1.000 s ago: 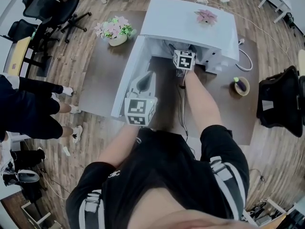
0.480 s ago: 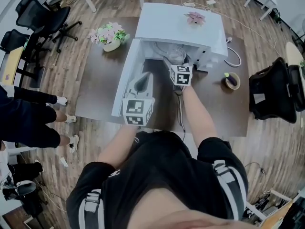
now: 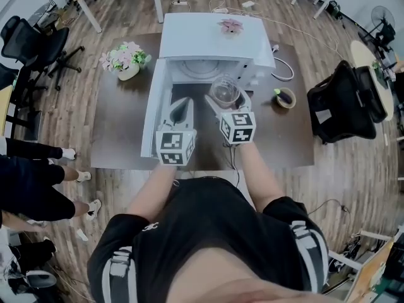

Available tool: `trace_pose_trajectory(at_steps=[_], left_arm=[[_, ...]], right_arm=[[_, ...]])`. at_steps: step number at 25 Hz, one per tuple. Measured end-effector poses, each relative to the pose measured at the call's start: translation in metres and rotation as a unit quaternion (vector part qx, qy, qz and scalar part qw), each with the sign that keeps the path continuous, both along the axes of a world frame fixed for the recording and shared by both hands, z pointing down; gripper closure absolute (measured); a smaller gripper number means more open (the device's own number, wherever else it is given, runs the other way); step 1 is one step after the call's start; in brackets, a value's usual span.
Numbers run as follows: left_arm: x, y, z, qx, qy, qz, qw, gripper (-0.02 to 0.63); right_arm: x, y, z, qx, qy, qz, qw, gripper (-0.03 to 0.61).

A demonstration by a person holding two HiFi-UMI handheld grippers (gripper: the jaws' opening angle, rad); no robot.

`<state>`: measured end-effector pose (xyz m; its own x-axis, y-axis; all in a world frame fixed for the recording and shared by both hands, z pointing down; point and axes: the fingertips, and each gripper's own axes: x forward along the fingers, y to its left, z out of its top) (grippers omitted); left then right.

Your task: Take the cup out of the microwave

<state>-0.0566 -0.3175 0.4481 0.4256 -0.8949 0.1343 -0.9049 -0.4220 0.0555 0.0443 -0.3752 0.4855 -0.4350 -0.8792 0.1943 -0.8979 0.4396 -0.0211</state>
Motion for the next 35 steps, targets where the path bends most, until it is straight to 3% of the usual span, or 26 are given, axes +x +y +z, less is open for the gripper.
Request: trace_pose_trajectory(at_steps=[8,15,35], left_arm=[[0.015,0.001,-0.016,0.019,-0.01,0.036,0.9991,0.612],[0.011,0.0,-0.025,0.027,-0.014,0.04,0.9987,0.612],[-0.004,-0.002,-0.022,0.024,-0.023,0.023,0.9992,0.612]], right_arm=[[0.028,0.022,-0.052,0.041,0.014,0.041,0.998,0.112],[0.029,0.025,-0.048,0.028,-0.018,0.051,0.998,0.112],[0.02,0.026,-0.048,0.042,-0.033,0.049,0.997,0.114]])
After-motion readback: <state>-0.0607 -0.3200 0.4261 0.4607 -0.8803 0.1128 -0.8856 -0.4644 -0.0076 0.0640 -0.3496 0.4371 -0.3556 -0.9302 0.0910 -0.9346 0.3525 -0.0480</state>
